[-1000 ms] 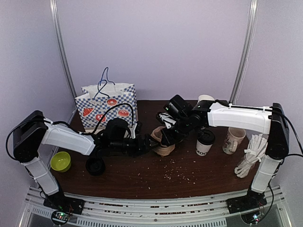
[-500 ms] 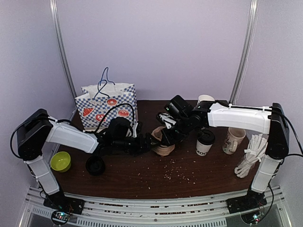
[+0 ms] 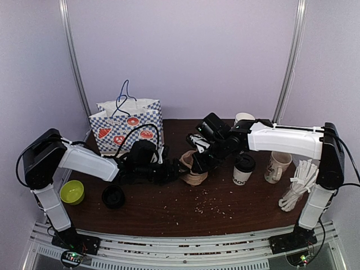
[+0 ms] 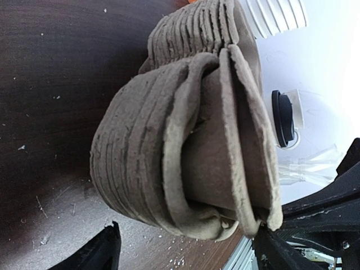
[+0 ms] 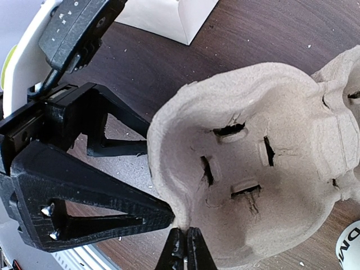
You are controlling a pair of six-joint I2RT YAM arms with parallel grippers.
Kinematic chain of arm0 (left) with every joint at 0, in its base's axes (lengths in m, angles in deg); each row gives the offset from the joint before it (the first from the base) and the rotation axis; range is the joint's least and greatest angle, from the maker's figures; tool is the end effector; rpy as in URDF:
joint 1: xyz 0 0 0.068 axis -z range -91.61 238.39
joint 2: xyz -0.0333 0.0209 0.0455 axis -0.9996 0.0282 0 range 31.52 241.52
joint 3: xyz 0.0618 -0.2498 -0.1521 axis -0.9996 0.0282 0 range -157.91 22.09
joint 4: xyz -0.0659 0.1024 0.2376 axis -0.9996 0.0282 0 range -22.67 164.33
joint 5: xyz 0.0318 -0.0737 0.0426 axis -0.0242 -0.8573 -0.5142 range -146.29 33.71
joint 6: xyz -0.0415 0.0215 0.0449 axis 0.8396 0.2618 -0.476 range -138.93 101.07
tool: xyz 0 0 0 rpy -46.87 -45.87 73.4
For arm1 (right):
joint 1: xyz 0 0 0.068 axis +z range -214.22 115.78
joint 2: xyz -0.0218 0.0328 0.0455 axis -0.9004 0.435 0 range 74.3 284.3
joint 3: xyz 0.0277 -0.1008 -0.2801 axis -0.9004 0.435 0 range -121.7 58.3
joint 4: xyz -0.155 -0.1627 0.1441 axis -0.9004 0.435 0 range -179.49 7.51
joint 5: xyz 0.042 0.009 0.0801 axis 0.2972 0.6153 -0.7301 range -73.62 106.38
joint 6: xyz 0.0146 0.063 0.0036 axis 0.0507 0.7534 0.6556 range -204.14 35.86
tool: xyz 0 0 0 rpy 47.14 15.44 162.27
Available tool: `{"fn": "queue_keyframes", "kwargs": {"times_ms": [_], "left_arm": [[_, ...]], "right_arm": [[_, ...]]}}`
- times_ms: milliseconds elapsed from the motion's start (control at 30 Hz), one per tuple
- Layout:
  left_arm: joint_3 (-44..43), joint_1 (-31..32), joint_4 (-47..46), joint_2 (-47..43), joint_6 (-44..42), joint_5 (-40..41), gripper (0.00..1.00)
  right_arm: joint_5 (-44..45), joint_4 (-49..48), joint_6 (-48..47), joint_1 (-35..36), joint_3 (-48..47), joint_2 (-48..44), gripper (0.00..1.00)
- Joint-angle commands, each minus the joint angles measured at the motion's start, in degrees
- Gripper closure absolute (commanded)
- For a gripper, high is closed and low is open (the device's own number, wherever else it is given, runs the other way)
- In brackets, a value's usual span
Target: Pack the takeout coffee
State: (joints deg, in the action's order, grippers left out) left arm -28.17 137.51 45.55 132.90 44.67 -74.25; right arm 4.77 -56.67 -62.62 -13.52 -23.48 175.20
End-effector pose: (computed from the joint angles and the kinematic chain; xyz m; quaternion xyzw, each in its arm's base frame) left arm 0.2421 -0.3036 0.1812 -0.0291 0.8557 -0.4899 0.1642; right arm 0.2505 0.3220 0.2764 -0.2688 0.9019 0.2685 0.2057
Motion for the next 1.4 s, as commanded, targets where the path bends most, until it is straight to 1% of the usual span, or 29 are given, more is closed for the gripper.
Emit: {"fn": "queue_keyframes", "kwargs": {"times_ms": [0, 267, 567, 800, 1367], "left_arm": [[-0.45, -0.43, -0.53, 1.17, 0.03, 0.72, 0.16], [-0.34, -0.93, -0.90, 1.79, 0.19, 0.90, 0.17], [0.49, -1.10, -0.51, 2.24, -0.14, 0.99, 0.17], [0.17, -1.09, 1.31, 1.26, -1.67, 1.88, 0.17], [-1.34, -1.07, 5.17, 0.95, -4.18, 2.79, 0.17]], "right_arm": [[-1.68, -1.09, 1.25, -0.03, 0.48, -2.71, 1.00], [-2.24, -1.11, 1.56, 0.11, 0.35, -3.40, 1.00], [0.28, -0.52, 1.71, 0.10, -0.83, -5.52, 1.00], [1.84, 1.77, 0.54, 0.13, -1.31, -6.51, 1.00], [7.78, 8.35, -3.72, 0.03, -9.98, -9.18, 1.00]]}}
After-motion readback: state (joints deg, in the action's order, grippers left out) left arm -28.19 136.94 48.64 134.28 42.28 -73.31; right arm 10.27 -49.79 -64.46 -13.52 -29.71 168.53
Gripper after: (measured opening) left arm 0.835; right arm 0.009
